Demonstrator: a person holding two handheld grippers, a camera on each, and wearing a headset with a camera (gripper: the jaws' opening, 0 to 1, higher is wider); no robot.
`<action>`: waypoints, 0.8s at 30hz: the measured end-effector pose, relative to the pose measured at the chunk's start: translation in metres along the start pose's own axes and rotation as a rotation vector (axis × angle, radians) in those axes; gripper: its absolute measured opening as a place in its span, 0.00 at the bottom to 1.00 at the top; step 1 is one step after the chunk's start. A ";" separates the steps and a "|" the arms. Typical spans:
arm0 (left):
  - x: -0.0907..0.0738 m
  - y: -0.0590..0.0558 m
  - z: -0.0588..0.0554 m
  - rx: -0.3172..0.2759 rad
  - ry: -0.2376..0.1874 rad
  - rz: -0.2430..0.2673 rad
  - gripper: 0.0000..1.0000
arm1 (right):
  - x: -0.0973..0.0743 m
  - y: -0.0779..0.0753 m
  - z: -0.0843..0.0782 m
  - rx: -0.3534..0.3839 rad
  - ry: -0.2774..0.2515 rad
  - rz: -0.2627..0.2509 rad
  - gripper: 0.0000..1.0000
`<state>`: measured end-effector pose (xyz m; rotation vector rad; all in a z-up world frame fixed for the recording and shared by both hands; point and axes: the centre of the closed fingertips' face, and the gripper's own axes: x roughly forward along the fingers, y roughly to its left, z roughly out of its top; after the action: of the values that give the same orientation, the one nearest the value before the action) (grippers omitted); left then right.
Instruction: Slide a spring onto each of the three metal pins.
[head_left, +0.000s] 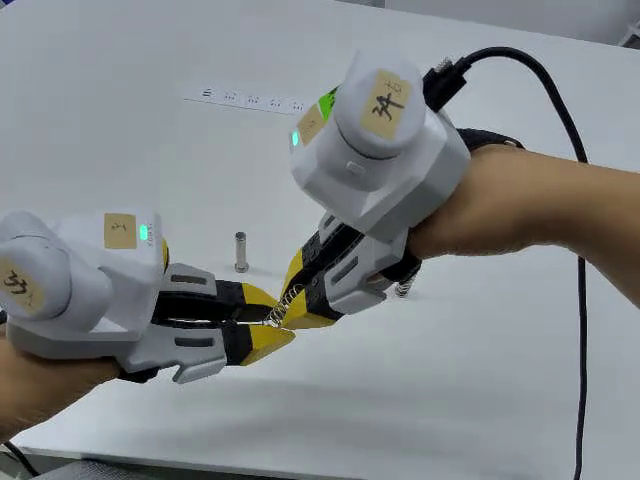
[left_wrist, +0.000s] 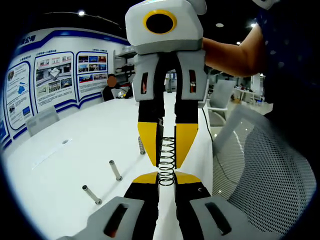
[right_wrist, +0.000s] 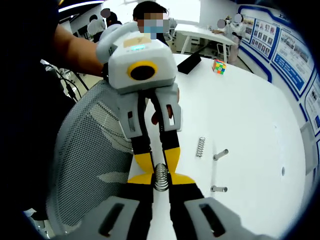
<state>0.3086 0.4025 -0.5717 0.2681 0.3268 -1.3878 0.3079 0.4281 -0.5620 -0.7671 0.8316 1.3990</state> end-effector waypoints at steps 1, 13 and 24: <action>0.000 0.000 0.000 0.000 0.001 0.001 0.12 | 0.000 0.000 0.000 -0.005 0.003 -0.002 0.12; -0.015 0.012 -0.013 -0.044 0.032 0.050 0.23 | -0.005 -0.007 -0.010 -0.008 0.047 -0.027 0.12; -0.043 0.029 -0.026 -0.118 0.030 0.133 0.38 | -0.015 -0.027 -0.026 0.011 0.093 -0.063 0.12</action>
<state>0.3291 0.4558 -0.5794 0.2099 0.4073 -1.2295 0.3335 0.3972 -0.5636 -0.8482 0.8794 1.3097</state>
